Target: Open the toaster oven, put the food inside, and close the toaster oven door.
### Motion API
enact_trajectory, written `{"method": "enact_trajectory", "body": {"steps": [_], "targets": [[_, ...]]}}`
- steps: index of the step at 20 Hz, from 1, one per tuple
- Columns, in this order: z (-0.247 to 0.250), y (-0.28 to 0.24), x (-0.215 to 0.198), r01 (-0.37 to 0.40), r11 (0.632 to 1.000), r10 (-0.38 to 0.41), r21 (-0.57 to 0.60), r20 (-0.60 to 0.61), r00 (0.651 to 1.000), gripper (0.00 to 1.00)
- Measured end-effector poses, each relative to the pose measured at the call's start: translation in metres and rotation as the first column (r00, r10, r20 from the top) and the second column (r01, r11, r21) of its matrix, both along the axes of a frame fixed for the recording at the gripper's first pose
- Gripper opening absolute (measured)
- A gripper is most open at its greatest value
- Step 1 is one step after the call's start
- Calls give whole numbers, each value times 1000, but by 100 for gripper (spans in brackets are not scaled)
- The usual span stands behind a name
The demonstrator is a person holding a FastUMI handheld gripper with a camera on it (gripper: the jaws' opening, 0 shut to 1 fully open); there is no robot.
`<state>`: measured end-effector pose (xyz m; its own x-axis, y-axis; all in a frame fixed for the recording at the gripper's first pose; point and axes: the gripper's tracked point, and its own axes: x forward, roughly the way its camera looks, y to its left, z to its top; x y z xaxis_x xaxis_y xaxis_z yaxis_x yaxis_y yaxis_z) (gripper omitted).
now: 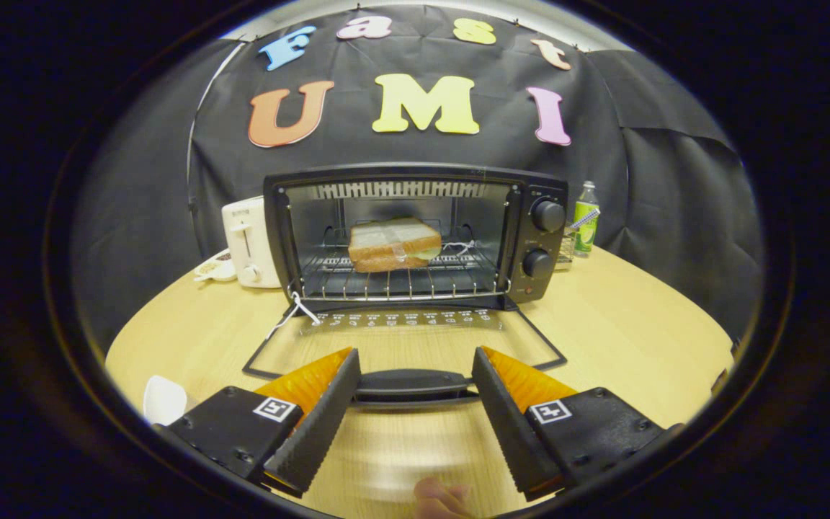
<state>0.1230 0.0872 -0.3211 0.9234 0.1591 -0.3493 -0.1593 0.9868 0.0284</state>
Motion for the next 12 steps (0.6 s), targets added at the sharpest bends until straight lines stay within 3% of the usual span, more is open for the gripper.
{"method": "enact_trajectory", "body": {"steps": [5,8,12], "targets": [[-1,-13,-25,22,999,-20,-49,42,999,100],[-11,-3,-32,-40,998,40,-48,-9,999,100],[-24,-5,-31,-30,999,27,-36,-89,996,100]]}}
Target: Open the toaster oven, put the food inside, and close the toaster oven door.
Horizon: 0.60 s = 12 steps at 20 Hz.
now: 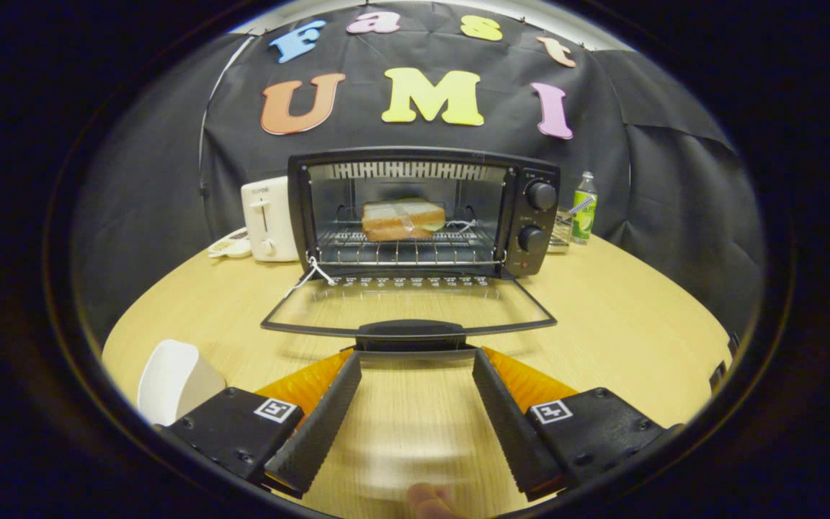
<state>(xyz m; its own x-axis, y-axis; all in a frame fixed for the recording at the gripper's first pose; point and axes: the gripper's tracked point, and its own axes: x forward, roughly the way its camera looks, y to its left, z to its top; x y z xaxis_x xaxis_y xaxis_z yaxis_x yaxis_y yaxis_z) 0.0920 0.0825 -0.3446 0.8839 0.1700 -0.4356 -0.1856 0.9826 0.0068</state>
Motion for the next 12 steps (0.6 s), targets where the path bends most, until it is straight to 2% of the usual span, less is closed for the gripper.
{"method": "enact_trajectory", "body": {"steps": [4,12], "targets": [[-33,20,0,-125,992,121,-11,-189,974,100],[-33,18,9,-32,999,29,-14,-173,984,100]]}}
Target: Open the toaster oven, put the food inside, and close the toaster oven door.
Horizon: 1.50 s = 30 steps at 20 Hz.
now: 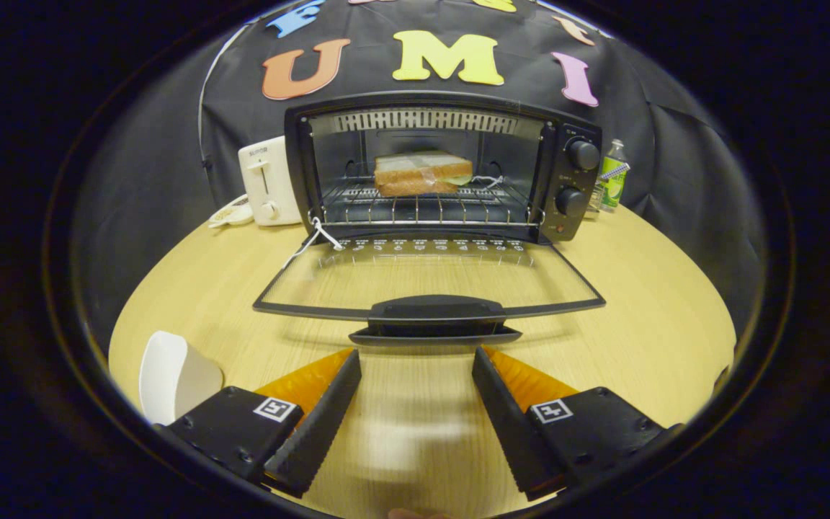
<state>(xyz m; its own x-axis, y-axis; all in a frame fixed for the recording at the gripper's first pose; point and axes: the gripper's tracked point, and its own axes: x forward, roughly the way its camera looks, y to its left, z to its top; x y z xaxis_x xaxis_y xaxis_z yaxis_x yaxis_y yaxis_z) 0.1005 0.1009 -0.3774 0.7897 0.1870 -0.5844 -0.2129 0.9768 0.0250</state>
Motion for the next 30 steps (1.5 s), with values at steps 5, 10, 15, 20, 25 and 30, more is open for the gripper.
{"method": "enact_trajectory", "body": {"steps": [5,10,15,20,25,30], "targets": [[1,1,2,29,1000,-29,6,9,1000,100],[12,2,1,33,999,-35,30,76,996,100],[28,2,2,39,997,-49,62,166,985,100],[55,4,8,23,994,-54,103,313,948,100],[80,5,20,-25,990,-43,137,468,883,100],[90,6,27,-37,991,-39,132,529,848,100]]}}
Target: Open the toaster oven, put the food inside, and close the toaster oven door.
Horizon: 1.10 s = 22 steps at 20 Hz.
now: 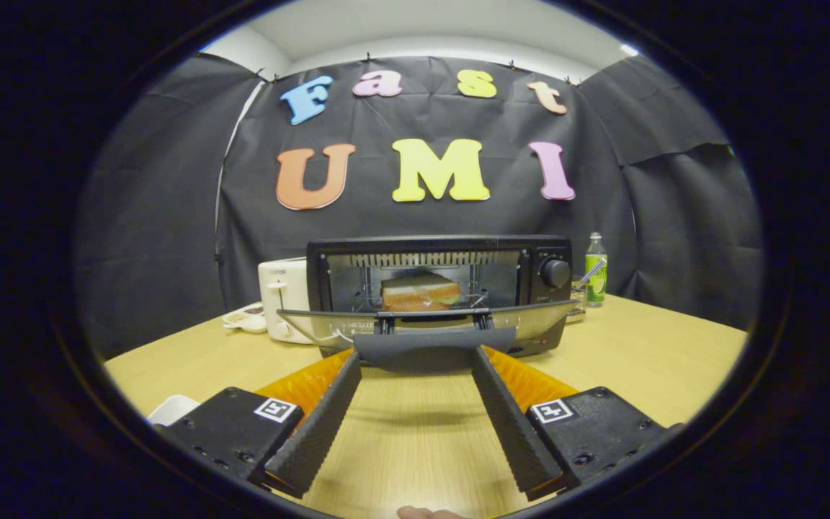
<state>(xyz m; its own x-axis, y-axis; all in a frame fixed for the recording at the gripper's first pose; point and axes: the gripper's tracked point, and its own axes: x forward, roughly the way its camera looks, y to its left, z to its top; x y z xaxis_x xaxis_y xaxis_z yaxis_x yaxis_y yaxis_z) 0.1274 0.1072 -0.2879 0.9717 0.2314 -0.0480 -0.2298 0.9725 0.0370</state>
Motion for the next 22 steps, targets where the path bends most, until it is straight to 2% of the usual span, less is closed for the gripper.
{"method": "enact_trajectory", "body": {"steps": [5,11,13,17,22], "targets": [[-8,16,11,-70,998,70,1,-58,996,100],[10,10,19,-59,998,60,21,-44,997,100],[12,5,17,-55,998,55,-8,-40,998,100],[23,-8,2,-51,999,50,-21,-50,997,100],[56,-37,-39,-11,1000,11,-12,-61,998,100]]}}
